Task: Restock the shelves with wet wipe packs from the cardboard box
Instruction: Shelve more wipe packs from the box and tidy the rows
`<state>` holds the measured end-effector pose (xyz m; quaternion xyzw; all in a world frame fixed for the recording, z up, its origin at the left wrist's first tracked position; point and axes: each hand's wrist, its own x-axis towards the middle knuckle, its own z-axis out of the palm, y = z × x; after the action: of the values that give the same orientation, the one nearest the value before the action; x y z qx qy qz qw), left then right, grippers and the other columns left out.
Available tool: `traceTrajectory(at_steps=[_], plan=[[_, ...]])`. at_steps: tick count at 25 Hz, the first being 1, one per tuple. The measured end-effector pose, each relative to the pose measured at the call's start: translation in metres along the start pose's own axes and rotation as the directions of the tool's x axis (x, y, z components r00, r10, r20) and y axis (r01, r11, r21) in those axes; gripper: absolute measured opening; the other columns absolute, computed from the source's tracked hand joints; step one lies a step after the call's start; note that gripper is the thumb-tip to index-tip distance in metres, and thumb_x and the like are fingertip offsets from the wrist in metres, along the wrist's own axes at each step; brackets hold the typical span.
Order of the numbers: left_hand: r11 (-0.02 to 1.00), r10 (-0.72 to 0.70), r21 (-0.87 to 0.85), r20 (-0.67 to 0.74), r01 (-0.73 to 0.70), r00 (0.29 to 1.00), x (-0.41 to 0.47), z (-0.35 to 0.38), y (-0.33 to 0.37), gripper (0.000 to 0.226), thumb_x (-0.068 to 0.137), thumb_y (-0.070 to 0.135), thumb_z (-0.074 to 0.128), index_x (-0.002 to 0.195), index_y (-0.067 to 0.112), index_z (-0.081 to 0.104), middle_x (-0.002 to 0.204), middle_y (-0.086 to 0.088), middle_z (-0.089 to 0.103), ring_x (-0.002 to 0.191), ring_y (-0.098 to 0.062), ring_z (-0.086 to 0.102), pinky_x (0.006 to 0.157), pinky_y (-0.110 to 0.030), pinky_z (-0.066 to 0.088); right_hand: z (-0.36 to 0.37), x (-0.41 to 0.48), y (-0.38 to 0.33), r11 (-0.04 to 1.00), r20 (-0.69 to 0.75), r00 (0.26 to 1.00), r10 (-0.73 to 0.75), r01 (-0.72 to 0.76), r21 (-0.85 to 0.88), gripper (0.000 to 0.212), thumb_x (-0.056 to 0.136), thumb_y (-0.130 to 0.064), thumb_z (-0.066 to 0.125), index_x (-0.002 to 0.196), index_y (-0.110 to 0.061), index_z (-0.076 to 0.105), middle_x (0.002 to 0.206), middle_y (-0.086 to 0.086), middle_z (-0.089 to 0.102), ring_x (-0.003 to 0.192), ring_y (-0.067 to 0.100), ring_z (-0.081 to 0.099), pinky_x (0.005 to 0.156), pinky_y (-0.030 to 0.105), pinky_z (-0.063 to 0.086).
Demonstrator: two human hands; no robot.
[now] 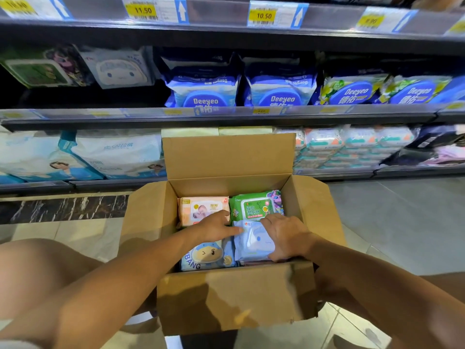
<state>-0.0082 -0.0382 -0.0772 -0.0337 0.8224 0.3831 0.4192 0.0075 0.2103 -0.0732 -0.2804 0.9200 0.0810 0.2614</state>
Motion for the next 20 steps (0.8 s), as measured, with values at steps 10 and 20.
traceTrajectory(at_steps=[10, 20], plan=[[0.862, -0.032, -0.505, 0.033, 0.044, 0.999, -0.024, 0.010, 0.024, 0.056, 0.072, 0.043, 0.094, 0.111, 0.011, 0.070, 0.087, 0.000, 0.081, 0.083, -0.015, 0.079, 0.078, -0.033, 0.064, -0.054, -0.035, -0.025, 0.990, -0.261, 0.965, 0.033, 0.004, 0.140, 0.096, 0.070, -0.066, 0.072, 0.150, -0.023, 0.040, 0.142, -0.004, 0.052, 0.132, 0.017, 0.049, 0.097, 0.034, 0.047], [0.917, -0.056, -0.398, -0.214, -0.035, 0.975, 0.000, -0.010, -0.020, 0.109, 0.036, 0.071, 0.097, 0.125, 0.026, 0.055, 0.123, 0.004, 0.072, 0.106, -0.013, 0.071, 0.084, -0.036, 0.062, -0.063, 0.001, -0.019, 0.948, -0.117, 0.992, -0.045, 0.080, 0.307, 0.114, 0.075, -0.057, 0.081, 0.162, -0.017, 0.019, 0.161, 0.006, 0.032, 0.149, 0.024, 0.031, 0.117, 0.033, 0.031]])
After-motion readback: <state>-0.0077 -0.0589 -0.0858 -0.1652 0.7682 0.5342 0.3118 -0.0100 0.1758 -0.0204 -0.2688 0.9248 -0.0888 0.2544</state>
